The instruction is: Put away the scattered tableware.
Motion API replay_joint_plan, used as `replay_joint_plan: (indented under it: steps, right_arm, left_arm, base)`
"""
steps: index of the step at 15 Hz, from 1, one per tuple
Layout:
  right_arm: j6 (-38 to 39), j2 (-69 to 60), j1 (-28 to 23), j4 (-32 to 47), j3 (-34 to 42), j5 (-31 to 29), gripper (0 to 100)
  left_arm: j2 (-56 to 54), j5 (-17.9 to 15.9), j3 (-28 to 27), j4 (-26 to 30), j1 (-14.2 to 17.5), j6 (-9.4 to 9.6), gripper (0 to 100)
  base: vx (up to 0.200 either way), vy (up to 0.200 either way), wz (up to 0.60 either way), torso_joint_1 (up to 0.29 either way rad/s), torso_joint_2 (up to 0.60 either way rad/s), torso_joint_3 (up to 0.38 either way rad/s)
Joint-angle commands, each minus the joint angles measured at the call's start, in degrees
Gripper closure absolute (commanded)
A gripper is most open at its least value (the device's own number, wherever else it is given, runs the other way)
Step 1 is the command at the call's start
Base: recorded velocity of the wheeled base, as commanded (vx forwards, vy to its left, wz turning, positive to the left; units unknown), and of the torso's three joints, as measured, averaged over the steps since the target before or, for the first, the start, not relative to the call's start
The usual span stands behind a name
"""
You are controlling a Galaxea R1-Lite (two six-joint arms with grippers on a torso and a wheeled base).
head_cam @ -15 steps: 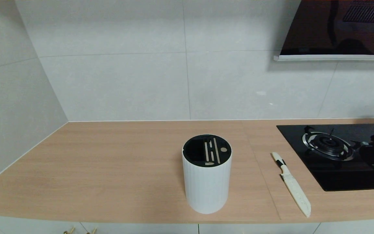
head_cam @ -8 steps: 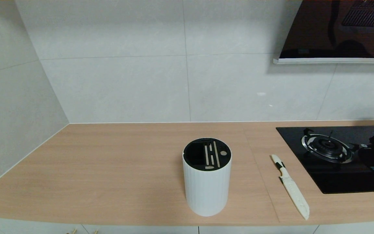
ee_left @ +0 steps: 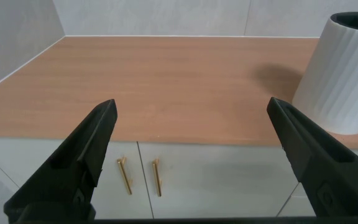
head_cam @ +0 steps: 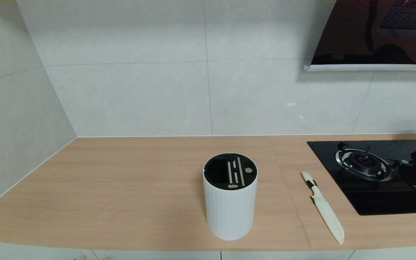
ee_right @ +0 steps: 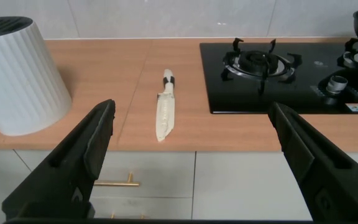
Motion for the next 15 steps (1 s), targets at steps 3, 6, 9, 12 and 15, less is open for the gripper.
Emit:
replay_joint_plan:
  steps: [3, 6, 9, 12, 15]
  right_arm:
    - [-1.43, 0.07, 0.02, -1.30, -1.85, 0.00, 0]
    - [2.18, 8.07, 1.34, -1.47, -13.10, 0.79, 0]
    - [0.51, 21.25, 1.69, -1.47, -18.46, 1.58, 0]
    - [0.42, 35.49, 1.78, -1.65, -22.94, 3.86, 0]
    - [0.42, 51.14, 5.74, -4.55, -25.84, 4.48, 0]
  left_arm:
    - [0.09, 0.01, 0.00, -0.01, 0.02, -0.02, 0]
    - [0.09, 0.01, 0.00, -0.01, 0.02, -0.02, 0]
    - [0.09, 0.01, 0.00, -0.01, 0.02, 0.07, 0]
    - [0.09, 0.01, 0.00, -0.01, 0.02, 0.07, 0]
    - [0.09, 0.01, 0.00, -0.01, 0.02, -0.02, 0]
  base:
    - [0.000, 0.000, 0.00, 0.000, 0.00, 0.000]
    - [0.000, 0.000, 0.00, 0.000, 0.00, 0.000]
    - [0.000, 0.000, 0.00, 0.000, 0.00, 0.000]
    - [0.000, 0.000, 0.00, 0.000, 0.00, 0.000]
    - [0.000, 0.000, 0.00, 0.000, 0.00, 0.000]
